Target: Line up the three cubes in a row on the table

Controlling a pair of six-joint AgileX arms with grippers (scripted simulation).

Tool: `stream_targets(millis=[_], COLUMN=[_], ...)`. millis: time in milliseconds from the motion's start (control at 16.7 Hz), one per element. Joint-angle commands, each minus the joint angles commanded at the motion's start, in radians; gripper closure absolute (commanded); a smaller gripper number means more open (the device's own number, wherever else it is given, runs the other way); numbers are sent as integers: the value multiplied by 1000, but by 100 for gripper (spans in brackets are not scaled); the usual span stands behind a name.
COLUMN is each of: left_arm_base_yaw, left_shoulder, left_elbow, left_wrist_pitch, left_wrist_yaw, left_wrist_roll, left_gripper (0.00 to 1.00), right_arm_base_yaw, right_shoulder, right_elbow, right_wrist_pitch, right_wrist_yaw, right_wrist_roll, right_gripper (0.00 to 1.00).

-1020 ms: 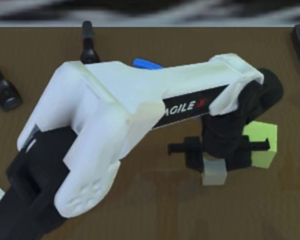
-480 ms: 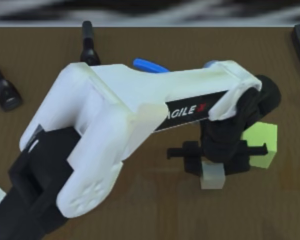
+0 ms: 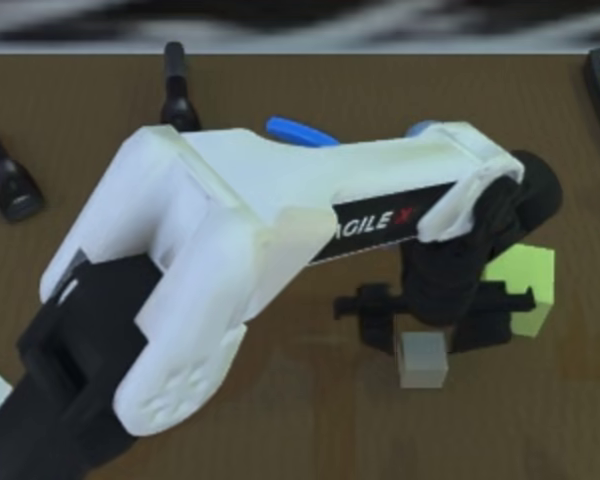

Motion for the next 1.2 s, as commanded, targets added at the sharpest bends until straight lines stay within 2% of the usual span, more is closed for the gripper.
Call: stream_targets(millis=[60, 120, 660, 1020, 1200], left_arm_base_yaw=[0, 0, 2, 15, 19], left_shoulder=[0, 0, 0, -33, -48], left_elbow=[0, 0, 4, 155, 193], left_wrist_pitch=[0, 0, -4, -200, -240], left_wrist_yaw=[0, 0, 0, -1, -1], left_wrist_roll=[0, 0, 0, -6, -4], left_gripper=[2, 0, 0, 0, 0], right_arm_base_yaw=[0, 0, 0, 0, 0], right_shoulder=[0, 0, 0, 0, 0], right_elbow=[0, 0, 0, 0, 0], right_wrist_pitch=[0, 0, 0, 0, 0], right_wrist_yaw=[0, 0, 0, 0, 0], right_wrist_roll=[0, 0, 0, 0, 0], right_gripper=[0, 0, 0, 0, 0])
